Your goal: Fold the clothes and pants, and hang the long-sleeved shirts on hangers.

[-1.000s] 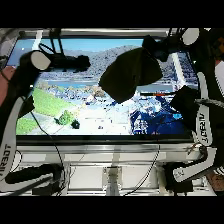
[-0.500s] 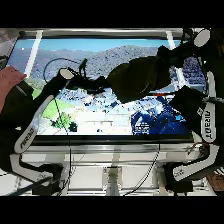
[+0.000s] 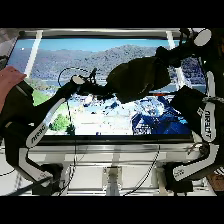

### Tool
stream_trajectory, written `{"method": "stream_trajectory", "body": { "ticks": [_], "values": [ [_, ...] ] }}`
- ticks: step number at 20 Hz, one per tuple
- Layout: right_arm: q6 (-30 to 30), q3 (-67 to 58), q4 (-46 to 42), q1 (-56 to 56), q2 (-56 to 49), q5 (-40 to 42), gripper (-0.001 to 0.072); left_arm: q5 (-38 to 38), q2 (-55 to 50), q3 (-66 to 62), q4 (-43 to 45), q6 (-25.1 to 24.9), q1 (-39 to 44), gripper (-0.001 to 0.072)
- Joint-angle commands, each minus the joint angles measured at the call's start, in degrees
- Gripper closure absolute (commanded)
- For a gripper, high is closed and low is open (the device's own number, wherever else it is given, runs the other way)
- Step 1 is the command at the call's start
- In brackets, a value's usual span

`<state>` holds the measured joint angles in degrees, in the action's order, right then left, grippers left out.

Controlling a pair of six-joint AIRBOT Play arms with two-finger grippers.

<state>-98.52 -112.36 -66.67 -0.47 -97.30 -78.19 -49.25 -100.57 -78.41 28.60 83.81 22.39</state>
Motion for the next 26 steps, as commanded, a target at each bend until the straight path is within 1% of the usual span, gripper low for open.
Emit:
{"method": "stream_trajectory", "body": {
  "ticks": [1, 4, 6, 8, 12, 14, 18, 23, 24, 26],
  "values": [
    [0.39, -0.02, 1.05, -0.02, 0.00, -0.15, 0.0690, 2.12, -0.66, 0.02, 9.03, 6.38, 0.85, 0.0306],
    [0.63, -0.02, 2.40, -0.02, 0.00, -0.11, 0.0690, 3.74, -1.97, 0.02, 8.22, 6.82, 1.90, 0.0303],
    [0.70, -0.02, 3.54, -0.02, 0.00, -0.11, 0.0690, 5.64, -3.43, 0.02, 8.22, 8.61, 3.19, 0.0303],
    [0.72, -0.02, 3.89, -0.02, 0.00, -0.26, 0.0690, 6.86, -4.63, 0.02, 8.26, 8.61, 4.04, 0.0303],
    [1.38, -0.02, 4.52, -0.02, 0.00, -0.33, 0.0690, 12.11, -5.31, 0.02, 7.76, 10.56, 4.17, 0.0304],
    [2.03, -0.02, 5.84, -0.02, 0.00, -0.31, 0.0690, 13.29, -5.70, 0.02, 7.43, 11.26, 4.17, 0.0305],
    [2.25, -0.02, 6.93, -0.02, 0.00, -0.33, 0.0690, 16.46, -7.15, -0.02, 2.62, 11.37, 4.55, 0.0305],
    [3.10, -0.02, 7.02, -0.02, 0.00, -0.63, 0.0689, 19.32, -8.52, -0.02, -0.70, 11.34, 5.95, 0.0305],
    [3.13, -0.02, 7.10, -0.02, 0.00, -0.81, 0.0690, 20.11, -8.61, -0.02, -1.44, 11.37, 6.19, 0.0319],
    [3.13, -0.02, 7.17, -0.02, 0.00, -0.96, 0.0689, 20.76, -8.61, -0.04, -2.36, 11.37, 6.40, 0.0579]
  ]
}}
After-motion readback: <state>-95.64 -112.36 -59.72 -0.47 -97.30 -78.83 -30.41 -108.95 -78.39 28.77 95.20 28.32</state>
